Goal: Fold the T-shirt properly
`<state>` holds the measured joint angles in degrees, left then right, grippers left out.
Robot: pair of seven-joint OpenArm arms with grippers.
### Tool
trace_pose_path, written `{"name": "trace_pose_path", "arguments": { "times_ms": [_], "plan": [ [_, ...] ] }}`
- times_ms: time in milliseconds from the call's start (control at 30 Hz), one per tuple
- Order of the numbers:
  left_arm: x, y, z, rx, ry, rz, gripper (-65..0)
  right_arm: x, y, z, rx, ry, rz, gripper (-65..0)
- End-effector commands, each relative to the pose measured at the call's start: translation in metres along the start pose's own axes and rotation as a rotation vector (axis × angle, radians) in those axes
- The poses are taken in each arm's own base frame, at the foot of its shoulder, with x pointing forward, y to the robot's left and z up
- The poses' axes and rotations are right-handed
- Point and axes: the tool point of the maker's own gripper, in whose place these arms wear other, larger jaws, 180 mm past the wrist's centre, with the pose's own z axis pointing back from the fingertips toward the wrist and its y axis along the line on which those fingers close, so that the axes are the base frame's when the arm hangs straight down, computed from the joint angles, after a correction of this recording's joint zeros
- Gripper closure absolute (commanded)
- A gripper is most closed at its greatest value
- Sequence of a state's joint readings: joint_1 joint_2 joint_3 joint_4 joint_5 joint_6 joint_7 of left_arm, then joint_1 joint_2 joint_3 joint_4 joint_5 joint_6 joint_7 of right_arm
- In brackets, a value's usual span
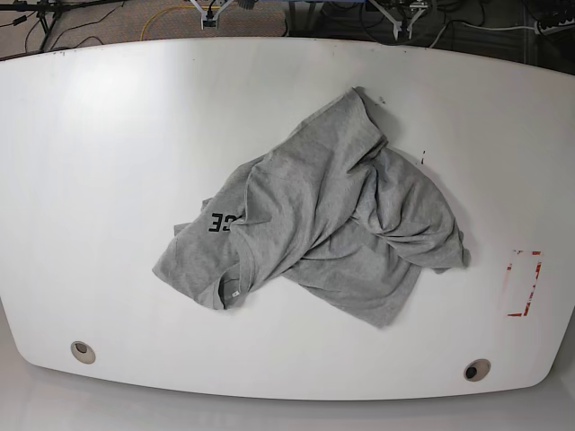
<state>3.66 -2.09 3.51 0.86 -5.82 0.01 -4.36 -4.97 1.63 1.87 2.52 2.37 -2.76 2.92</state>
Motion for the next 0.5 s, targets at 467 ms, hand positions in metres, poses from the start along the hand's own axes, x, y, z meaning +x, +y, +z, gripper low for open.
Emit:
{"name": "trace_pose_path", "arguments": {
  "times_ms": [467],
  "plan": [
    [0.0063,0.0049,0.0002,0.003,-0.026,-0.007,-44.2,-0.0214,-0.0009,0.0008,-0.003,0.033,0.006,-40.9]
  ]
}}
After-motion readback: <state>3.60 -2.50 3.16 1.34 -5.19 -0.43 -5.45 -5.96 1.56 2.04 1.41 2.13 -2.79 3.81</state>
